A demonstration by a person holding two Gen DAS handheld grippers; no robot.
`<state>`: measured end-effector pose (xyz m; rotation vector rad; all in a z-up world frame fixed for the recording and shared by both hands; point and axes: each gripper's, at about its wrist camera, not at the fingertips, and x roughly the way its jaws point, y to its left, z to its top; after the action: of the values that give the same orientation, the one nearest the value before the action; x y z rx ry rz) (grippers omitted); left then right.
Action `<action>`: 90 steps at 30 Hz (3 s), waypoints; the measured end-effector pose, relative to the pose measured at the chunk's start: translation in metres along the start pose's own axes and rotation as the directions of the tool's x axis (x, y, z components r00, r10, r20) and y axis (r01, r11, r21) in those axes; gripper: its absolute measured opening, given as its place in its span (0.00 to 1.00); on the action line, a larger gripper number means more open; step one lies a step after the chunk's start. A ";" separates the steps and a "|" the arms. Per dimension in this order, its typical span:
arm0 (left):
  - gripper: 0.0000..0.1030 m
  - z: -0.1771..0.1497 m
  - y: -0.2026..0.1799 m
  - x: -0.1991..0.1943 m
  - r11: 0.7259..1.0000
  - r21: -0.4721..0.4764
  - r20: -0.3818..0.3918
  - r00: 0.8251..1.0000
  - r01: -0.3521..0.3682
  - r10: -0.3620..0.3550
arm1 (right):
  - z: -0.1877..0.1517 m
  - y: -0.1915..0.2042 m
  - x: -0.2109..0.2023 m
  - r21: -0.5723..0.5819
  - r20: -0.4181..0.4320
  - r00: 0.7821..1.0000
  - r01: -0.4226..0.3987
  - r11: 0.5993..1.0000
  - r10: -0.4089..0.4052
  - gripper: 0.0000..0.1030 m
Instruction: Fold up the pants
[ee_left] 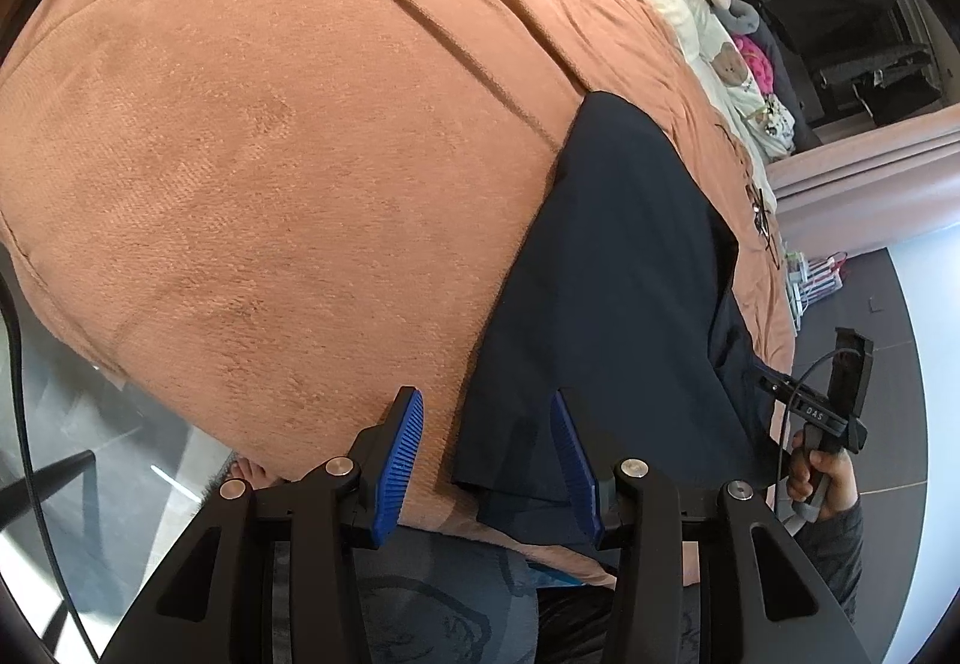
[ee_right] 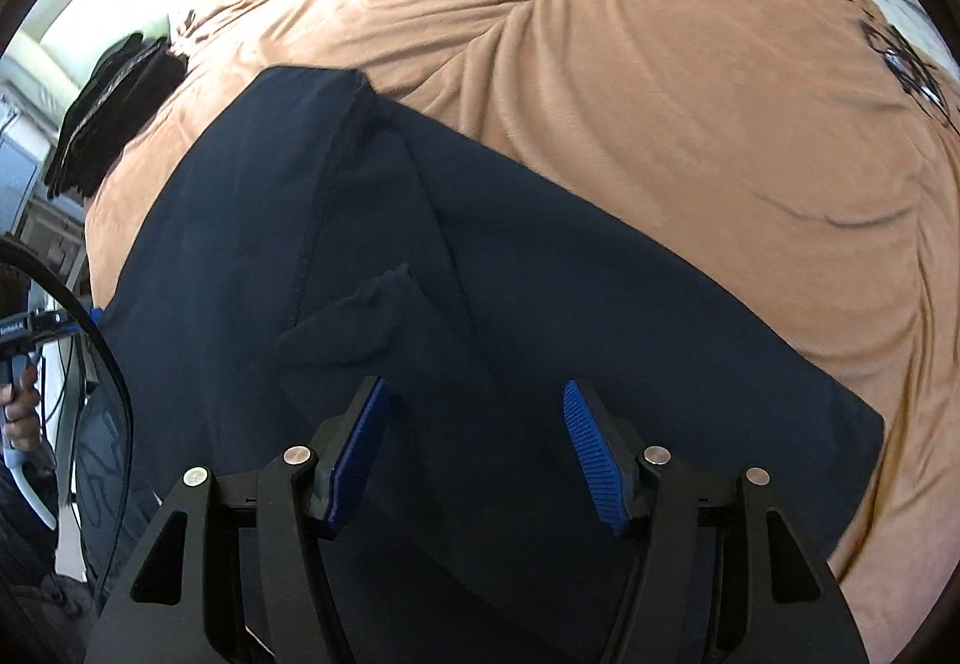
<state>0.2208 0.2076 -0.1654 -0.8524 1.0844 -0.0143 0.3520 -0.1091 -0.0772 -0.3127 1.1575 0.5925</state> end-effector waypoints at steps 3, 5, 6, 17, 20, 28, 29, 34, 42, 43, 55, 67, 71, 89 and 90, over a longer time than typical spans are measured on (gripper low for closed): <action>0.45 0.000 0.001 0.000 1.000 0.002 -0.002 1.000 -0.002 0.002 | 0.002 0.008 0.009 -0.032 -0.008 1.000 0.019 0.999 -0.019 0.44; 0.45 0.001 0.000 0.000 1.000 0.006 -0.002 1.000 -0.005 0.005 | 0.001 0.011 0.013 -0.043 -0.015 1.000 0.021 0.999 -0.022 0.18; 0.45 0.001 0.000 0.000 1.000 0.009 -0.001 1.000 -0.006 0.006 | -0.002 0.011 0.012 -0.043 -0.013 0.999 0.037 0.998 -0.038 0.10; 0.45 0.005 -0.010 -0.004 0.999 0.031 0.016 1.000 -0.007 0.007 | -0.028 -0.015 -0.049 0.108 0.159 0.984 0.068 0.992 -0.085 0.00; 0.45 0.005 -0.011 -0.004 0.999 0.034 0.016 1.000 -0.008 0.007 | -0.040 -0.033 -0.068 0.210 0.206 0.971 0.076 0.975 -0.120 0.00; 0.45 0.005 -0.014 -0.001 0.999 0.038 0.010 1.000 -0.008 0.008 | -0.071 -0.071 -0.078 0.445 0.207 0.957 0.091 0.891 -0.202 0.00; 0.45 0.005 -0.014 0.000 0.999 0.038 0.009 1.000 -0.009 0.008 | -0.072 -0.071 -0.077 0.450 0.202 0.959 0.092 0.888 -0.201 0.00; 0.45 0.005 -0.015 0.002 0.999 0.040 -0.002 1.000 -0.015 0.015 | -0.076 -0.075 -0.073 0.479 0.182 0.970 0.053 0.876 -0.159 0.04; 0.45 0.008 -0.018 0.006 0.999 0.044 -0.007 1.000 -0.022 0.022 | -0.108 -0.095 -0.088 0.470 0.230 0.970 -0.038 0.882 -0.080 0.52; 0.45 0.008 -0.018 0.006 0.999 0.044 -0.006 1.000 -0.020 0.021 | -0.113 -0.096 -0.088 0.473 0.232 0.970 -0.049 0.880 -0.071 0.52; 0.45 0.007 -0.022 0.009 0.998 0.050 -0.008 1.000 -0.029 0.030 | -0.159 -0.094 -0.086 0.500 0.208 0.978 -0.128 0.856 0.025 0.52; 0.45 0.007 -0.021 0.006 0.998 0.056 -0.006 1.000 -0.023 0.023 | -0.173 -0.079 -0.104 0.476 0.181 0.983 -0.095 0.874 0.008 0.11; 0.45 0.007 -0.021 0.006 0.998 0.056 -0.005 1.000 -0.024 0.024 | -0.173 -0.067 -0.109 0.443 0.188 0.982 -0.064 0.894 -0.023 0.00; 0.45 0.017 -0.031 0.011 0.996 0.084 -0.009 0.999 -0.040 0.041 | -0.222 -0.040 -0.120 0.470 0.212 0.976 -0.063 0.881 -0.044 0.00; 0.45 0.018 -0.032 0.011 0.995 0.086 -0.010 0.999 -0.042 0.043 | -0.222 -0.039 -0.119 0.464 0.208 0.977 -0.058 0.884 -0.045 0.00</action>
<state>0.2523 0.1917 -0.1513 -0.7521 1.1054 -0.0300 0.1729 -0.2896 -0.0547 0.1690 1.0541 0.3244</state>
